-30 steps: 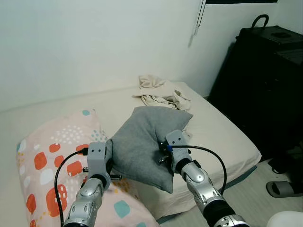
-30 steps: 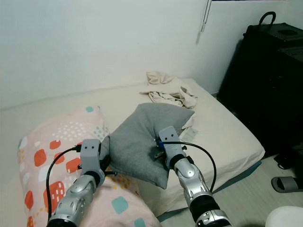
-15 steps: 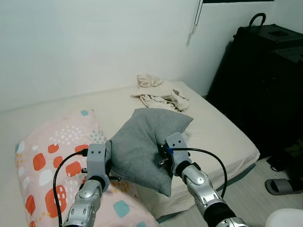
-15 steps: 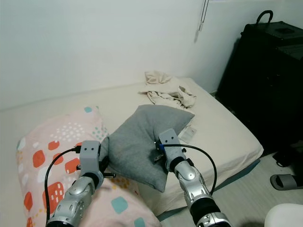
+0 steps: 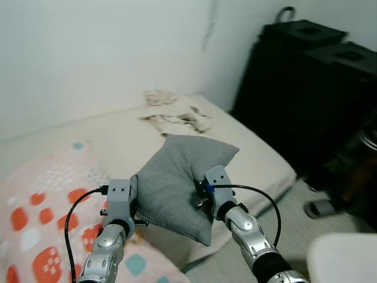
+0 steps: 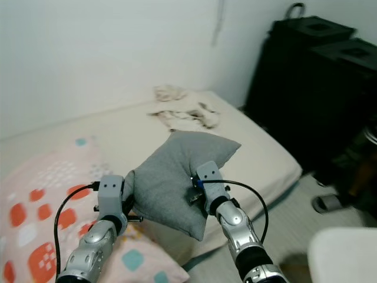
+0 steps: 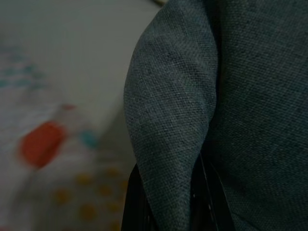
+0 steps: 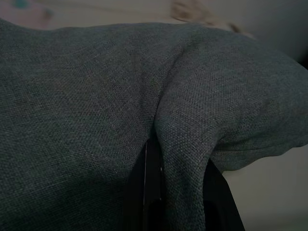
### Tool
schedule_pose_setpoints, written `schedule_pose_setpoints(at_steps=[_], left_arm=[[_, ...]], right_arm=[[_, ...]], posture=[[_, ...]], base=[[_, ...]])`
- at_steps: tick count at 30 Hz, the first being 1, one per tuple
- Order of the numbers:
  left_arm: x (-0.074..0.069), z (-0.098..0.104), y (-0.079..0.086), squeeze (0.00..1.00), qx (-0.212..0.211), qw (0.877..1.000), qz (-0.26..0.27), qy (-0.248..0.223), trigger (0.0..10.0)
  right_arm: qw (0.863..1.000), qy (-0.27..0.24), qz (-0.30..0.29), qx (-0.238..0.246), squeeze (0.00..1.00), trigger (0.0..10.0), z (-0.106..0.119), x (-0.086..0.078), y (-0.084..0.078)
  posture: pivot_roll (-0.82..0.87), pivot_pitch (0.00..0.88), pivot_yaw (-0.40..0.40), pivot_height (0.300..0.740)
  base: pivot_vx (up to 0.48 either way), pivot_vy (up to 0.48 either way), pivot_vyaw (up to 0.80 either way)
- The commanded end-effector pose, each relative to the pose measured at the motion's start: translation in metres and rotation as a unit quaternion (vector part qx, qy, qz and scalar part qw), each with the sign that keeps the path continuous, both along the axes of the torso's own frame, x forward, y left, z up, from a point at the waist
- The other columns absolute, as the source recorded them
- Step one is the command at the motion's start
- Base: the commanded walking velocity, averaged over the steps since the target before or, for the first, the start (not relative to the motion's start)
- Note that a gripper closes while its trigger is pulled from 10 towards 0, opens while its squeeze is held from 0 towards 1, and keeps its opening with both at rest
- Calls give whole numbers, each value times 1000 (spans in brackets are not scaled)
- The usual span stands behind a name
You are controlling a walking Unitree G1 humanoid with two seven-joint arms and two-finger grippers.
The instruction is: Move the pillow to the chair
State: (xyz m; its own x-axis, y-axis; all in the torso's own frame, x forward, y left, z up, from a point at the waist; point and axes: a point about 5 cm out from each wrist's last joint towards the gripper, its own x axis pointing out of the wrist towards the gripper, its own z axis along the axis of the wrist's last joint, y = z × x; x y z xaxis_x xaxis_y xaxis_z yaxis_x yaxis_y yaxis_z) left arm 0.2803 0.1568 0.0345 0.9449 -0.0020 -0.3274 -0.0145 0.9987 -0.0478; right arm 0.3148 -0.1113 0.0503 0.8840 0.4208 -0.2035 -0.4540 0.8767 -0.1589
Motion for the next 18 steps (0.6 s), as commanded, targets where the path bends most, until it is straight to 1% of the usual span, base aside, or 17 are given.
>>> schedule_pose_setpoints(at_steps=[1, 7, 11, 18], left_arm=[[4, 7, 6, 0, 9, 1000, 12, -22, 10000], [5, 7, 8, 0, 8, 1000, 23, -19, 10000], [7, 6, 11, 0, 17, 999, 32, -14, 10000], [4, 3, 13, 0, 21, 999, 29, -6, 10000]], right_arm=[[1000, -7, 11, -8, 0, 10000, 1, 0, -1], [1000, -5, 11, -8, 0, 10000, 1, 1, 0], [1000, -5, 7, -9, 0, 10000, 4, 4, -2], [1000, 4, -3, -12, 0, 10000, 1, 4, -7]], posture=[[-9, 47, -85, 740], [-9, 40, -86, 740], [-14, 52, -86, 740], [-10, 59, -81, 740]], base=[[0, 0, -800], [0, 0, -800], [0, 0, -800], [0, 0, -800]])
